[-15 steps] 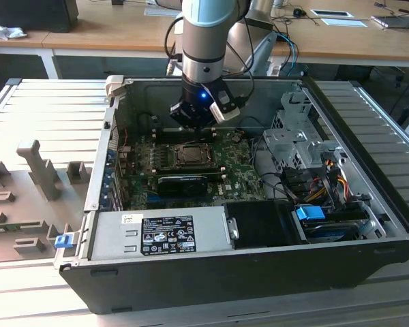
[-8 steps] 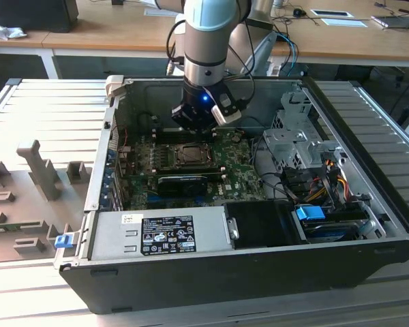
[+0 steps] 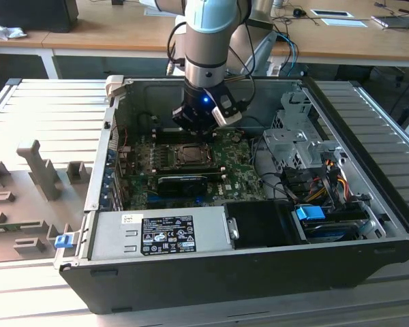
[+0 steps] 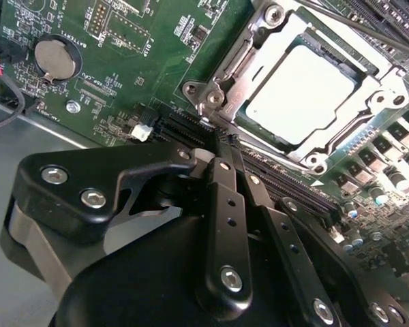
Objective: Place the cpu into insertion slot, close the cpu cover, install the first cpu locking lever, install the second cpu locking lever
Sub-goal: 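Install the first cpu locking lever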
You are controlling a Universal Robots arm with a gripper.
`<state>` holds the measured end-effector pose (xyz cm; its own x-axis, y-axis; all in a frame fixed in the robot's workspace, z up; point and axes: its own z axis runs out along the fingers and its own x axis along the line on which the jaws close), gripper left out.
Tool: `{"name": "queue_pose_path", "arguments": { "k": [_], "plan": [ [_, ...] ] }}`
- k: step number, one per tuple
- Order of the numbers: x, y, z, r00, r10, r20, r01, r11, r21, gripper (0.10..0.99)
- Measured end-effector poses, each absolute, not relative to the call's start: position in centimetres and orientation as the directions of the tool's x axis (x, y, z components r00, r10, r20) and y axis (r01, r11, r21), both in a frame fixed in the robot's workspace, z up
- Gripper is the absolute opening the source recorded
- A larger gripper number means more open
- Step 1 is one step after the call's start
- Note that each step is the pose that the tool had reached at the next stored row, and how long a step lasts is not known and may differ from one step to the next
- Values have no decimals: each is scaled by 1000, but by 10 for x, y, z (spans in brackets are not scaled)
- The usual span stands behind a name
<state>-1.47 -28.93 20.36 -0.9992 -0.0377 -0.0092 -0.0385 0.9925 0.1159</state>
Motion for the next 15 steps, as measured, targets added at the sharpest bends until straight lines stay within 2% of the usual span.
{"name": "queue_pose_path", "arguments": {
  "k": [10,15],
  "plan": [
    [-15,-290,201,-999,-33,-9,-34,994,107,106],
    [-15,-290,200,-999,-33,-10,-34,989,142,106]
  ]
}}
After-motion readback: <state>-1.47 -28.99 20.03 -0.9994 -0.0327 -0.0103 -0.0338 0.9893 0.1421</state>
